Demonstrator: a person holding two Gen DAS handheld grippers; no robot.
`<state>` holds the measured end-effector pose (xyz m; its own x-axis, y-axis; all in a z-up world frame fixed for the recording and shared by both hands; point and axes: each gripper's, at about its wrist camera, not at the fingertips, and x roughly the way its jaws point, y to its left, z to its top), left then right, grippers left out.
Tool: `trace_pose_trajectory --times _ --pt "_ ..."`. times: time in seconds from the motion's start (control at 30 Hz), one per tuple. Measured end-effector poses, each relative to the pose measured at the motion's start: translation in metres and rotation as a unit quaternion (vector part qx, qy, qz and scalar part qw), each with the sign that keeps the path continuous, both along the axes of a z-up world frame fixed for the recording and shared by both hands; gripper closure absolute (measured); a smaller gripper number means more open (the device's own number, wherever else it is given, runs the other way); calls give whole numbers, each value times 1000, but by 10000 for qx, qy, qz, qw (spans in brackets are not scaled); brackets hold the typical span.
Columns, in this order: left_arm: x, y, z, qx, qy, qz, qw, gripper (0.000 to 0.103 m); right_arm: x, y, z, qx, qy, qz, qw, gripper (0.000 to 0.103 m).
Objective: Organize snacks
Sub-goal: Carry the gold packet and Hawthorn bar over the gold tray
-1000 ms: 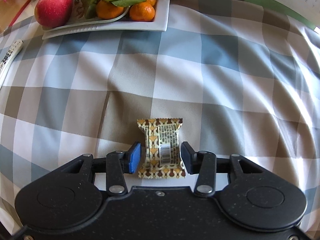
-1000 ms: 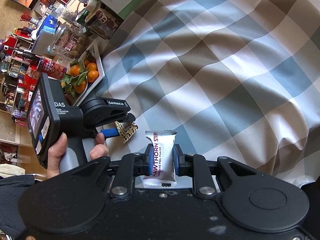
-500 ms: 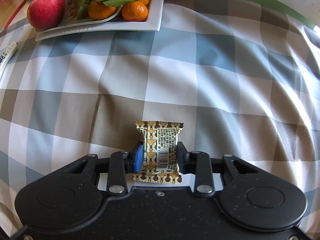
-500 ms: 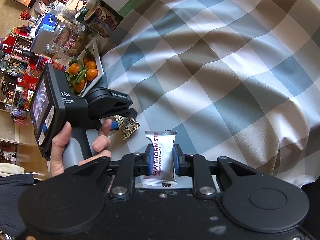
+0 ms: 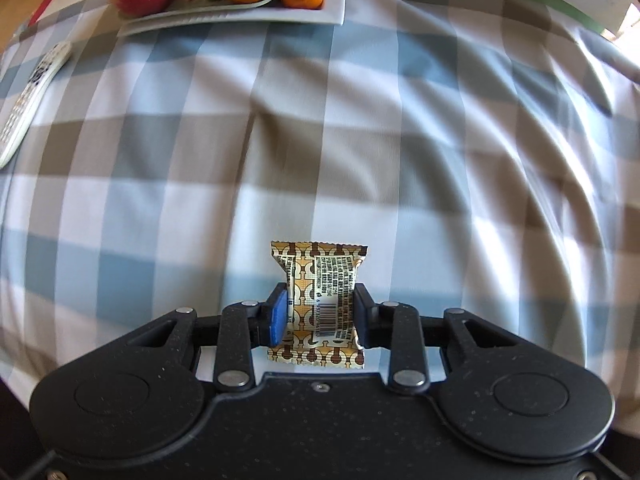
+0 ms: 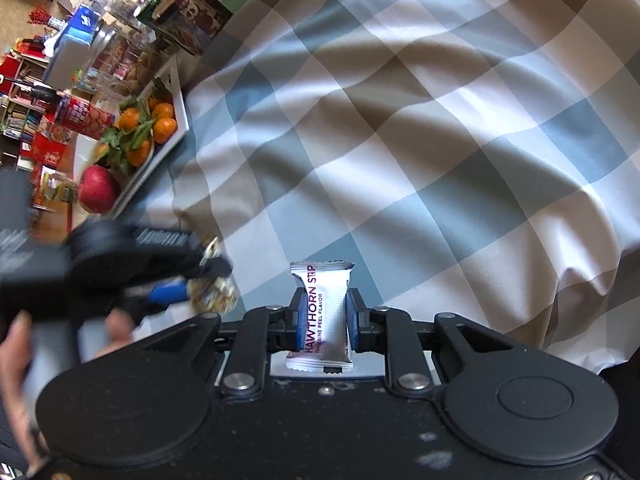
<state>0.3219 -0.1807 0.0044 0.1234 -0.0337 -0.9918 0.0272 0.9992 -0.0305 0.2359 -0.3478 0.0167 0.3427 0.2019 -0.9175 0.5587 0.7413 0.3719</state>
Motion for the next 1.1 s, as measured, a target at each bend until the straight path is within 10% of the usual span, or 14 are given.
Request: trace_pose_trajectory --times 0.63,1.1 --pt "-166 88 21 108 -132 -60 9998 61 -4 -2 -25 -369 323 36 9988 82" --pt "-214 123 12 -119 -166 206 9996 61 -88 34 17 -540 -1185 167 9914 82"
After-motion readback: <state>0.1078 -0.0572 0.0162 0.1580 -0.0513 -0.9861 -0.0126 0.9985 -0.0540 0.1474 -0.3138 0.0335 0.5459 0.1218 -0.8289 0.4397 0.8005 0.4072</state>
